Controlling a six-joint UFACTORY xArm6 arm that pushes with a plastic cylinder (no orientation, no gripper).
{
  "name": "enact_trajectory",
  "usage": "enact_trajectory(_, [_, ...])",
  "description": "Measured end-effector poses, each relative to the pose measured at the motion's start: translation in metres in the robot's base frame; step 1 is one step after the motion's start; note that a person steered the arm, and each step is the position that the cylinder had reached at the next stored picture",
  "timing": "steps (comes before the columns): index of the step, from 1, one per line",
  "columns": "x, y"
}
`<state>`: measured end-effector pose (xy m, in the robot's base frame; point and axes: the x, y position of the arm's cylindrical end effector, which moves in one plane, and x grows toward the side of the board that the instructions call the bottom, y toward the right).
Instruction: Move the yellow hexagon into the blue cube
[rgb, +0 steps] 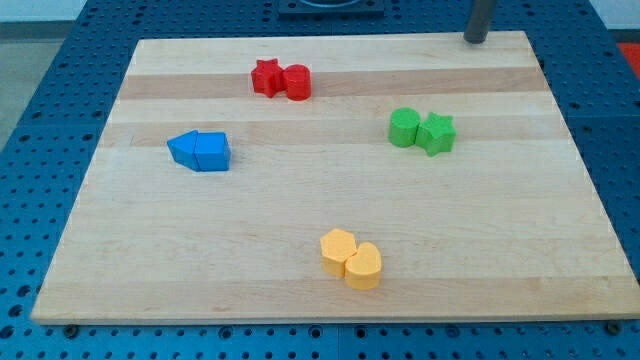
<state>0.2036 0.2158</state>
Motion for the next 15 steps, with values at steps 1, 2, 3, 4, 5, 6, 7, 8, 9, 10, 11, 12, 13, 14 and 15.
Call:
enact_trajectory(1, [0.000,0.000])
enact_trajectory(2, [0.004,-0.001])
enact_trajectory(3, [0.038,-0.017])
enact_trajectory(4, [0.051,-0.042])
enact_trajectory(5, [0.064,-0.070])
enact_trajectory(6, [0.091,-0.109])
enact_trajectory(7, [0.114,-0.148])
enact_trajectory(8, [0.131,-0.184])
enact_trajectory(9, [0.146,-0.215])
enact_trajectory(10, [0.162,-0.246])
enact_trajectory(11, [0.189,-0.243])
enact_trajectory(12, [0.201,-0.175])
enact_trajectory(13, [0.238,-0.094])
enact_trajectory(14, [0.310,-0.048])
enact_trajectory(15, [0.388,-0.045])
